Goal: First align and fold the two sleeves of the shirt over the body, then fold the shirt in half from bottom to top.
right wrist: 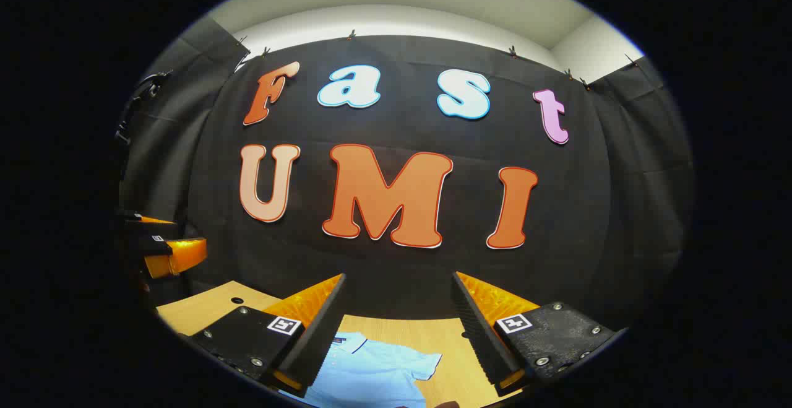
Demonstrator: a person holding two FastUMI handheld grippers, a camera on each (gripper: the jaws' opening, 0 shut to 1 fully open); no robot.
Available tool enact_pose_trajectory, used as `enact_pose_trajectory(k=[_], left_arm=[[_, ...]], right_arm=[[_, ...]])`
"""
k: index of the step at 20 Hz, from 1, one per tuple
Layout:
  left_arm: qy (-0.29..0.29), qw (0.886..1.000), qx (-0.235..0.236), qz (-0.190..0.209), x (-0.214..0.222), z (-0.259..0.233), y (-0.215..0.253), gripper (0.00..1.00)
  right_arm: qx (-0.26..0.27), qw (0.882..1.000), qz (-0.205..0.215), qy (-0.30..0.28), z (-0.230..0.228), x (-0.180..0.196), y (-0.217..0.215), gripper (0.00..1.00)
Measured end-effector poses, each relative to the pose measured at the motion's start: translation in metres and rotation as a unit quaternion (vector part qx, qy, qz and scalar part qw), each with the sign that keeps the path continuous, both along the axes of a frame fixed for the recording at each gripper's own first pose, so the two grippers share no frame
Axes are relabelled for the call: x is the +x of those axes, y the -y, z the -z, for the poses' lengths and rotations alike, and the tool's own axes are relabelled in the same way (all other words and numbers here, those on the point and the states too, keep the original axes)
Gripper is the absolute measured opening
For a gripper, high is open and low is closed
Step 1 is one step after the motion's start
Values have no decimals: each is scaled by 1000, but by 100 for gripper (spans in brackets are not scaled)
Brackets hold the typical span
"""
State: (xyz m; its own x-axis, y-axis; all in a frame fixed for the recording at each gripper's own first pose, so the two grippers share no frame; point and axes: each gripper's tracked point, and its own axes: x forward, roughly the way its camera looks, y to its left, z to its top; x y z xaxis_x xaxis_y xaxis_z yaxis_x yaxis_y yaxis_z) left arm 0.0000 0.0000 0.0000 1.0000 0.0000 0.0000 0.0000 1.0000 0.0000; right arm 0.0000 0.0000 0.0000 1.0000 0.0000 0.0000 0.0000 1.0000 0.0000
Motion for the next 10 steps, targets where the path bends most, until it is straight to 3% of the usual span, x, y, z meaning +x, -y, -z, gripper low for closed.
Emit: enact_pose_trajectory(k=[10], left_arm=[[13,1000,-7,-11,13,2,18,100]], right_arm=[[6,1000,-5,-7,15,20,15,99]])
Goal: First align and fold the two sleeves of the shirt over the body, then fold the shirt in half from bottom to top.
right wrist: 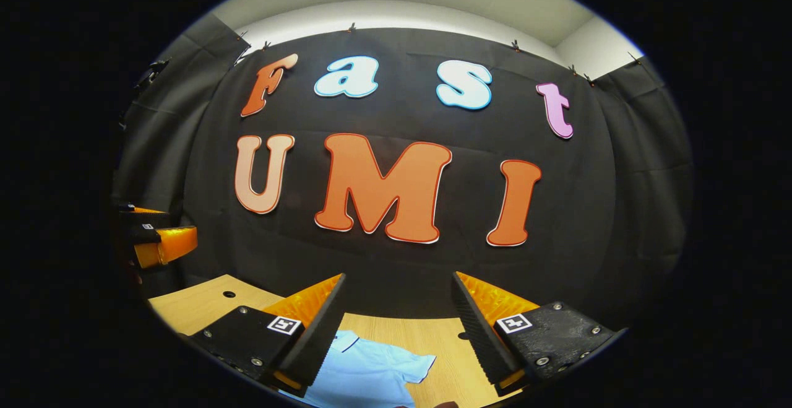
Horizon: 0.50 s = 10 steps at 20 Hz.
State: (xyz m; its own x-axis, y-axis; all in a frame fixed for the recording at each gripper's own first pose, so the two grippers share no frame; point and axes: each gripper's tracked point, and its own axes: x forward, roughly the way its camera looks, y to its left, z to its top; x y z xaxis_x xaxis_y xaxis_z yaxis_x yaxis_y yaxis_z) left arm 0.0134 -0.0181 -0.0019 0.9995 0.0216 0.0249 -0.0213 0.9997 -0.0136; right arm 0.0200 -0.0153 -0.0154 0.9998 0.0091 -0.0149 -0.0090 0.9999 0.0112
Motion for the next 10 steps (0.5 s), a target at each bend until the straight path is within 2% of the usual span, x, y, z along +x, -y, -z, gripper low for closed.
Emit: enact_pose_trajectory(k=[10], left_arm=[[19,1000,11,13,-1,-5,20,100]], right_arm=[[-21,1000,14,-14,22,27,22,99]])
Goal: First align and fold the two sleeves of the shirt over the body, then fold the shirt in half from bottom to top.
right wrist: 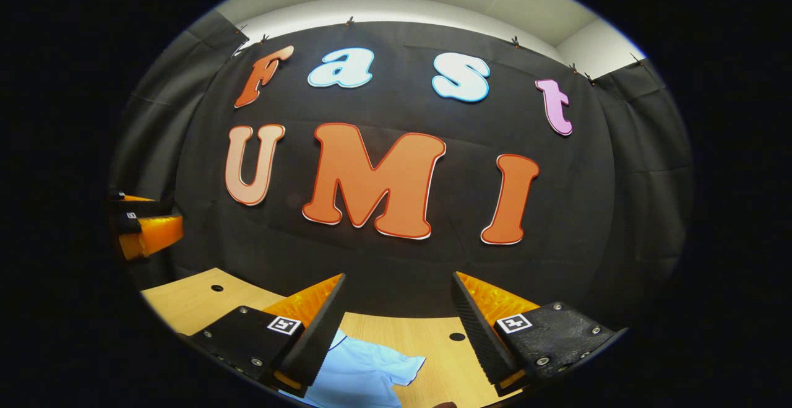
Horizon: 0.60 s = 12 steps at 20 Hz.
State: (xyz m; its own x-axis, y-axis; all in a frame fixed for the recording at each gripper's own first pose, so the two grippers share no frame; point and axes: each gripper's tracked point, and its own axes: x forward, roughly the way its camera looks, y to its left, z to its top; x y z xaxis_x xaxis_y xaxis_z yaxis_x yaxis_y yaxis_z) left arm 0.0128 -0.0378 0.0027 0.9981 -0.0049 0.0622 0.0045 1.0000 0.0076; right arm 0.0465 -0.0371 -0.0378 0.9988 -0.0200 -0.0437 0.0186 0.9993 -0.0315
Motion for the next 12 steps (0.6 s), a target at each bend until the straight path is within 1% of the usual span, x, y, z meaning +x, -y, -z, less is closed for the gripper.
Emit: enact_pose_trajectory(k=[3,8,12], left_arm=[[2,1000,13,1,1,3,4,100],[-6,999,29,-23,2,12,1,100],[-23,997,49,-45,6,22,0,100]], right_arm=[[-10,1000,11,-18,19,18,14,99],[-6,997,19,-75,65,57,34,99],[-5,992,16,-127,109,86,46,98]])
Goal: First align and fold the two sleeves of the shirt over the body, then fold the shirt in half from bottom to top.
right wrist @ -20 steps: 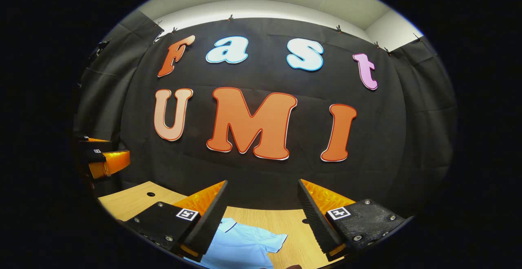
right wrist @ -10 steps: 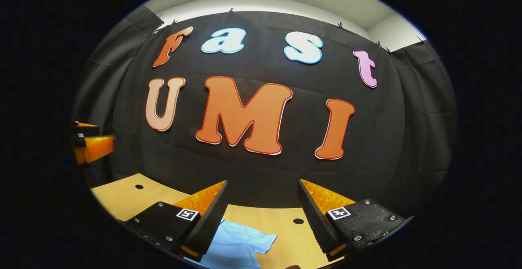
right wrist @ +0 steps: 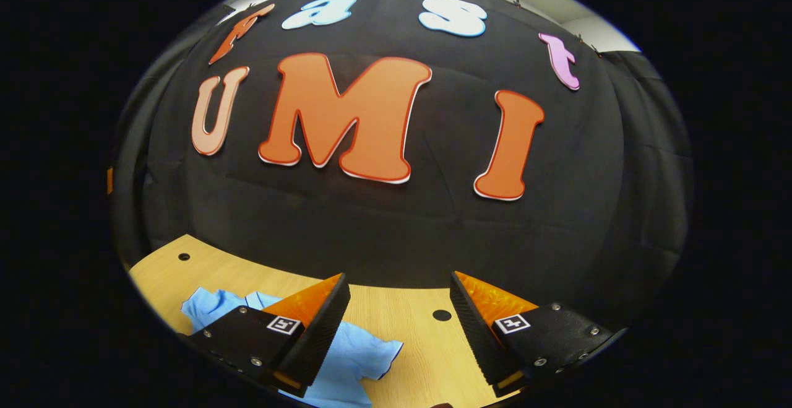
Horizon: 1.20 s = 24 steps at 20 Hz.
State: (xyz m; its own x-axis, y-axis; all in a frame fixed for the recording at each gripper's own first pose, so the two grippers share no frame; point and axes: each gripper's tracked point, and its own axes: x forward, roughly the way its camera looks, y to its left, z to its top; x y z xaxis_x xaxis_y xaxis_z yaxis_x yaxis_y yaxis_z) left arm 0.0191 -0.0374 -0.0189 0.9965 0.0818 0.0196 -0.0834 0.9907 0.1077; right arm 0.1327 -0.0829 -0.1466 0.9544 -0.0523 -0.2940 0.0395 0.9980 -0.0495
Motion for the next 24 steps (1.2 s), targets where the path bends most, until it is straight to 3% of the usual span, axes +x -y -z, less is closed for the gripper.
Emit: enact_pose_trajectory(k=[5,11,14,16,17,21,24], left_arm=[[-21,999,6,-27,-1,13,1,100],[-49,997,25,-54,-4,25,-1,100],[-60,995,26,-70,-8,31,-4,100],[-71,994,21,-79,-7,39,-10,100],[-75,993,21,-84,-8,41,-12,100],[-83,991,21,-99,-15,43,-18,100],[-83,991,20,-105,-18,42,-20,100]], right_arm=[[12,997,-10,-82,63,25,9,98],[47,979,-40,-193,140,41,-5,98],[50,965,-42,-252,183,47,-6,98],[56,950,-45,-303,213,44,-11,98],[63,944,-43,-321,225,44,-12,94],[62,921,-29,-383,256,38,-4,97],[92,900,-23,-426,272,30,-9,97]])
